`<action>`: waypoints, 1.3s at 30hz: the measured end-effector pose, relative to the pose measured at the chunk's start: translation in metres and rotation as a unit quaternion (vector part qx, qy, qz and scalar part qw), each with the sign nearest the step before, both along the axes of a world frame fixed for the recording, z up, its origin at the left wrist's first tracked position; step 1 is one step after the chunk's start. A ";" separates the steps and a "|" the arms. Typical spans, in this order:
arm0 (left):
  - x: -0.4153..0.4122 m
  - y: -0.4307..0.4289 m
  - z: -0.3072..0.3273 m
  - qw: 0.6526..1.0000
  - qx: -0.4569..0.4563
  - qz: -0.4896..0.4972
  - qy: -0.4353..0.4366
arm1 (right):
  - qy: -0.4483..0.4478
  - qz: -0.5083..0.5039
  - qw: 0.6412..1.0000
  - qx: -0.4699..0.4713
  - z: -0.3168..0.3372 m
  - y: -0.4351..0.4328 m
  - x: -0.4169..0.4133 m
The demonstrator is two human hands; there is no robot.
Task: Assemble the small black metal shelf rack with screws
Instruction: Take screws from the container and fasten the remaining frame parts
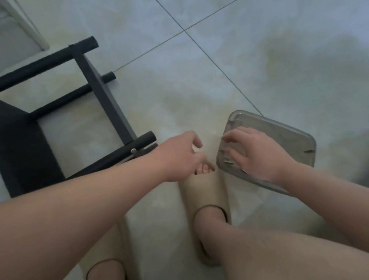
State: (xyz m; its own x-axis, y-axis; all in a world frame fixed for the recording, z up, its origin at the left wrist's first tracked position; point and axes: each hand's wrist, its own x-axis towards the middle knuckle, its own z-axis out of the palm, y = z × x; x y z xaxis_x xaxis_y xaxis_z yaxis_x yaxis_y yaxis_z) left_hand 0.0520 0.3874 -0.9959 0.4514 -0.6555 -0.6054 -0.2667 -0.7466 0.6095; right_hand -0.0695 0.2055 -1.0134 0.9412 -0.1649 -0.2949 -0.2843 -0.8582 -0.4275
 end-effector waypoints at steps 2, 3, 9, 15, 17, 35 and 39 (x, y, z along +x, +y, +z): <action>-0.005 -0.013 -0.010 0.999 0.033 -0.029 0.021 | 0.005 -0.024 1.000 0.016 -0.013 -0.011 -0.006; -0.007 -0.019 -0.015 0.998 0.040 -0.031 0.033 | 0.009 -0.040 0.999 0.032 -0.020 -0.015 -0.007; -0.026 -0.050 -0.047 0.992 0.031 0.038 0.113 | 0.068 -0.066 0.995 0.043 -0.068 -0.036 -0.002; -0.031 -0.057 -0.057 0.984 -0.009 0.100 0.147 | 0.124 0.005 0.991 0.046 -0.107 -0.040 0.009; -0.032 -0.057 -0.057 0.981 -0.010 0.112 0.156 | 0.121 -0.004 0.992 0.045 -0.117 -0.041 0.012; -0.020 -0.045 -0.038 0.951 -0.007 0.260 0.166 | -0.045 -0.173 0.979 0.095 -0.049 -0.038 -0.004; -0.003 -0.037 -0.015 0.895 -0.036 0.348 0.278 | -0.123 -0.178 0.963 0.160 0.000 -0.019 0.008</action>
State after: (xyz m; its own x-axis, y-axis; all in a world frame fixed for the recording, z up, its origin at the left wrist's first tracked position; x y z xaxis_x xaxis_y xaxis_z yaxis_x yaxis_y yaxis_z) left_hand 0.0488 0.3503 -1.0109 0.4062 -0.3794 -0.8313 0.6067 -0.5682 0.5559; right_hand -0.0618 0.1864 -1.0135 0.8898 -0.4275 -0.1597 -0.3925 -0.5383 -0.7458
